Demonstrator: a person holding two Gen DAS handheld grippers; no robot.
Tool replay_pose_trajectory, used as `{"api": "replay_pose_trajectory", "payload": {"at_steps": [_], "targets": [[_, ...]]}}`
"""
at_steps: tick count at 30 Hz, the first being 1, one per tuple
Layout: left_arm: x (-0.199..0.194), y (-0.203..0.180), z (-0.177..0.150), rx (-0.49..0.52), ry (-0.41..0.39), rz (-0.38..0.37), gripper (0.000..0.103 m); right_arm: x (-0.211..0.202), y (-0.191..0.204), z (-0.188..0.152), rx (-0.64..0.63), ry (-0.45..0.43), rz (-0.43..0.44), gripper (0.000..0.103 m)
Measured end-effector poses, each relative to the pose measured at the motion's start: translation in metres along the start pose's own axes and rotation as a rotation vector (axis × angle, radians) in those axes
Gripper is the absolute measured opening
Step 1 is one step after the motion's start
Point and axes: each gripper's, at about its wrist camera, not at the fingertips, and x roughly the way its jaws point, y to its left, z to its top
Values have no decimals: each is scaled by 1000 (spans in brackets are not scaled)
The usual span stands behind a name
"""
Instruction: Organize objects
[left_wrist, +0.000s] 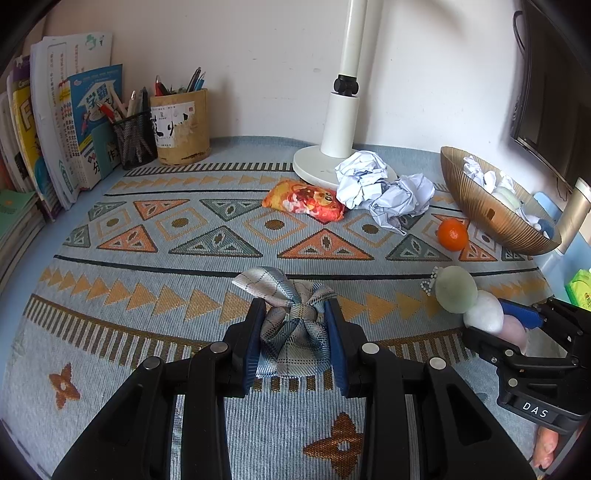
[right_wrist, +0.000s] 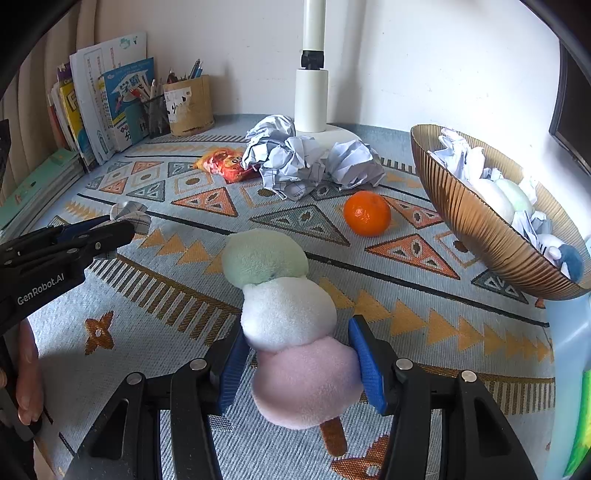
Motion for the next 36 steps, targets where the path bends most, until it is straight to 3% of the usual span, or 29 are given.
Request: {"api": "replay_pose_trajectory", "payload": {"at_steps": [36], "targets": [[0,1,0,0,-1,0,29,2,1,-1,-7,10,11,53]]}}
